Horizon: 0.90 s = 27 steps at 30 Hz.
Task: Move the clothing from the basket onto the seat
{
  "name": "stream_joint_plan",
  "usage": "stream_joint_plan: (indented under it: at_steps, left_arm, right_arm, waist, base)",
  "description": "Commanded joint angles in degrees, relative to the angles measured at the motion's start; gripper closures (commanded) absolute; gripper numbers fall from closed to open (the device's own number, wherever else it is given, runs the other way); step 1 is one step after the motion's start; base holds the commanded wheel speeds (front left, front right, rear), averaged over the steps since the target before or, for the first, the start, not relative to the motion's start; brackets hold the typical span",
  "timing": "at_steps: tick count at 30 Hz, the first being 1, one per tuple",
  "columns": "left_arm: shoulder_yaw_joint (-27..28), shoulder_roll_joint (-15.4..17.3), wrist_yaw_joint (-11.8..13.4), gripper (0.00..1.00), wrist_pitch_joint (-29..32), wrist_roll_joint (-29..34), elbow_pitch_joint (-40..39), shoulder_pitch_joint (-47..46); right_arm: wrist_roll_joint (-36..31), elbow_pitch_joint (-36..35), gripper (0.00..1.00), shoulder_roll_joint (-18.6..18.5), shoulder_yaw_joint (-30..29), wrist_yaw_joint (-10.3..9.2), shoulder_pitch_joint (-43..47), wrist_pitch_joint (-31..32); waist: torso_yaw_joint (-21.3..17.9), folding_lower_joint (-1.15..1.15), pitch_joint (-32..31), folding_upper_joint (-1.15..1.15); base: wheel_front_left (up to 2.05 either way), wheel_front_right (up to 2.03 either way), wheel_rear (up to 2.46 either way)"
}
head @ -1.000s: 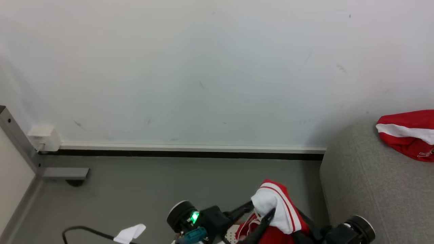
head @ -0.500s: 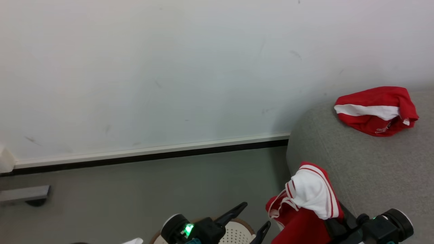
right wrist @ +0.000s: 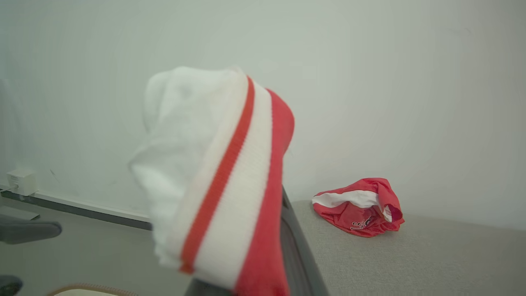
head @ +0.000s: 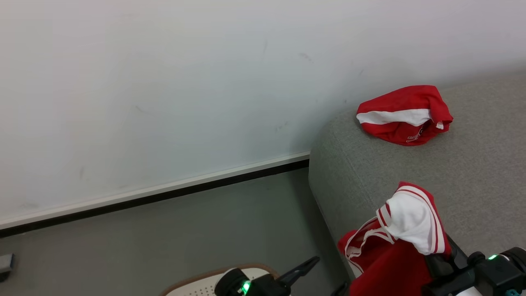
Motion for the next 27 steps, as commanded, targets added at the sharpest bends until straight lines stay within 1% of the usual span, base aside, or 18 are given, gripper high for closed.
stream_joint_plan:
  at_steps: [1, 5, 9, 15, 21, 27]
  left_arm:
    - [-0.05, -0.25, 0.02, 0.0, -0.56, -0.17, 0.24, -0.32]
    - [-0.3, -0.56, -0.3, 0.0, -0.83, -0.25, 0.74, -0.66]
    - [-0.5, -0.63, -0.66, 0.0, -0.89, -0.47, 0.9, -0.89]
    - [-0.55, 0.11, -0.97, 0.0, -0.49, -0.9, 0.86, -1.26]
    - [-0.15, 2.22, -1.96, 0.0, 0.43, 0.89, -0.64, -4.75]
    - [1.54, 4.12, -2.8, 0.0, 0.74, 1.86, -2.34, -9.49]
  right_arm:
    - [-0.24, -0.66, 1.0, -0.22, -0.35, -0.15, 0.33, 0.06]
    - [-0.33, -1.93, 1.0, -0.57, -1.14, -0.15, 1.01, 0.86]
    - [-0.34, -2.36, 1.0, -0.35, -1.49, -0.15, 0.96, 1.37]
    - [0.95, -0.92, 1.0, -0.39, -1.98, -0.15, -2.4, 2.34]
    - [-0.17, 0.66, 1.0, -0.85, -4.9, -0.15, -12.06, 2.94]
    - [-2.26, 3.83, 1.0, -1.85, -9.72, -0.15, -27.21, 5.28]
  waist:
    - [-0.23, 0.0, 0.05, 0.0]
    - [-0.24, 0.0, 0.27, 0.0]
    - [0.56, 0.0, 0.99, 0.0]
    - [2.61, 0.0, 3.54, 0.0]
    - [5.93, 0.0, 10.78, 0.0]
    - [9.66, 0.0, 18.75, 0.0]
  base:
    - [0.0, 0.0, 0.0]
    - [0.0, 0.0, 0.0]
    - [0.0, 0.0, 0.0]
    - [0.0, 0.0, 0.0]
    - [0.0, 0.0, 0.0]
    - [0.0, 0.0, 0.0]
